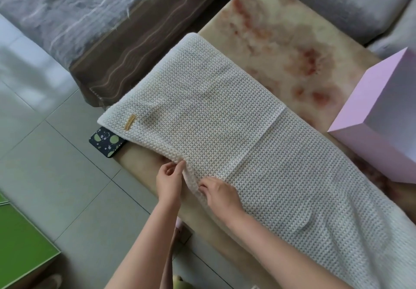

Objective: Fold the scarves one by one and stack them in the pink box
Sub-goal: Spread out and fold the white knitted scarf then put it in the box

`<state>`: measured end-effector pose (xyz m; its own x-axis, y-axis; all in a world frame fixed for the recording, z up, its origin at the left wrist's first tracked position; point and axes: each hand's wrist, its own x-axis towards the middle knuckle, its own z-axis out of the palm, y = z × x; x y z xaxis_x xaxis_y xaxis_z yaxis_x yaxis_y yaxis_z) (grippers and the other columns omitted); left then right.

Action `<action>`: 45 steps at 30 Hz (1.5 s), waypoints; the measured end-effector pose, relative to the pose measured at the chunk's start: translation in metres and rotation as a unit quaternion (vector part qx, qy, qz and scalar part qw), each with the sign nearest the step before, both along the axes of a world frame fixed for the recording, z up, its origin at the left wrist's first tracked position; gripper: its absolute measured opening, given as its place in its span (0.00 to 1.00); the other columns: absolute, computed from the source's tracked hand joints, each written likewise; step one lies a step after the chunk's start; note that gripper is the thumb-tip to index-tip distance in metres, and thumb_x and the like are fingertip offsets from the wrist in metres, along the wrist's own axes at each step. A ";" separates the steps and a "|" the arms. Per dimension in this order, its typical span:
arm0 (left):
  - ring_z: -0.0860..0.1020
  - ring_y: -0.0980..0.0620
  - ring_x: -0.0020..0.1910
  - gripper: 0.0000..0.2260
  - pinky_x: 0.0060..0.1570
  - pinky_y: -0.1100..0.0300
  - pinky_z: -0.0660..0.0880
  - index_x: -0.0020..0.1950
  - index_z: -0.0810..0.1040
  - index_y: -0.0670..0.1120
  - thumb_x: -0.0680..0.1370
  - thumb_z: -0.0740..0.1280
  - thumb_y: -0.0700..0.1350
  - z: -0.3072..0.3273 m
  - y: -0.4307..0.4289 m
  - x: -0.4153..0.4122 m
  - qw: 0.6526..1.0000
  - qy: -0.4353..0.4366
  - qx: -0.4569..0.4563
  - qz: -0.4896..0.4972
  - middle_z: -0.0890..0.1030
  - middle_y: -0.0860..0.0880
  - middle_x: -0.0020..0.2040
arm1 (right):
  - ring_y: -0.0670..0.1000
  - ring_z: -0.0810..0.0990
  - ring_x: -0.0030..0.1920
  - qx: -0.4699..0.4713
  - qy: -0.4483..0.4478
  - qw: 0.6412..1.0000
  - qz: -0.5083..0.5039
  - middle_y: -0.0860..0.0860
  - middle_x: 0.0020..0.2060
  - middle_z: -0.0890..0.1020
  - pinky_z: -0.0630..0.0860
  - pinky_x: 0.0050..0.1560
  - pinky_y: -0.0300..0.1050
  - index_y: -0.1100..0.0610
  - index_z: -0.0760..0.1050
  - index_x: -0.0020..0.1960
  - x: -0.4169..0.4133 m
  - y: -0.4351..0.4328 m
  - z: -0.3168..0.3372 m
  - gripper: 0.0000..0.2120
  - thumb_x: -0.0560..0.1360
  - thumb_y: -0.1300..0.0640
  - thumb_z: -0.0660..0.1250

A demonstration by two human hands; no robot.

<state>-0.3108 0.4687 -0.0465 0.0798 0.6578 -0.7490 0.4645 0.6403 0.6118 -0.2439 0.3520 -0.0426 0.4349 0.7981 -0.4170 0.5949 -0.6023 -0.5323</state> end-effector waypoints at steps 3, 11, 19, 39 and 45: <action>0.75 0.49 0.48 0.09 0.50 0.54 0.73 0.52 0.72 0.43 0.76 0.68 0.45 -0.001 0.000 -0.006 0.999 0.018 0.018 0.031 0.77 0.47 0.47 | 0.52 0.78 0.49 -0.003 -0.009 1.000 -0.025 0.49 0.50 0.79 0.64 0.41 0.43 0.55 0.73 0.53 -0.002 -0.002 -0.001 0.09 0.81 0.53 0.56; 0.73 0.43 0.56 0.24 0.52 0.55 0.68 0.60 0.66 0.42 0.70 0.74 0.39 0.000 -0.006 -0.035 0.965 0.177 0.186 -0.050 0.69 0.43 0.59 | 0.53 0.72 0.56 -0.003 -0.036 0.996 0.081 0.53 0.55 0.75 0.71 0.57 0.48 0.56 0.74 0.59 -0.020 -0.012 -0.002 0.12 0.75 0.57 0.65; 0.69 0.42 0.62 0.21 0.63 0.47 0.68 0.61 0.77 0.48 0.69 0.75 0.43 -0.013 -0.020 -0.039 0.813 0.174 0.377 -0.408 0.73 0.45 0.61 | 0.55 0.72 0.65 -0.061 -0.120 0.990 0.044 0.54 0.65 0.72 0.75 0.61 0.51 0.49 0.72 0.64 -0.011 -0.040 -0.007 0.32 0.63 0.49 0.78; 0.44 0.42 0.77 0.35 0.73 0.44 0.51 0.77 0.48 0.53 0.77 0.64 0.57 0.001 -0.153 0.022 0.658 0.137 0.279 -0.685 0.41 0.45 0.78 | 0.48 0.41 0.76 -0.170 -0.017 0.964 -0.202 0.42 0.76 0.42 0.53 0.74 0.49 0.42 0.52 0.76 0.034 -0.277 0.016 0.30 0.79 0.52 0.62; 0.38 0.44 0.76 0.33 0.74 0.41 0.45 0.78 0.44 0.50 0.79 0.58 0.55 -0.004 -0.196 0.027 0.677 0.208 0.282 -0.647 0.36 0.45 0.77 | 0.45 0.62 0.72 -0.072 0.033 0.937 -0.340 0.49 0.73 0.64 0.56 0.68 0.33 0.55 0.70 0.69 0.061 -0.369 0.025 0.18 0.79 0.58 0.61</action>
<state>-0.2833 0.2732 -0.0503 0.7226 0.4289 -0.5421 0.6202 -0.7487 0.2343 -0.1826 -0.0171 -0.0175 0.7920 0.2792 -0.5430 0.0164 -0.8988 -0.4381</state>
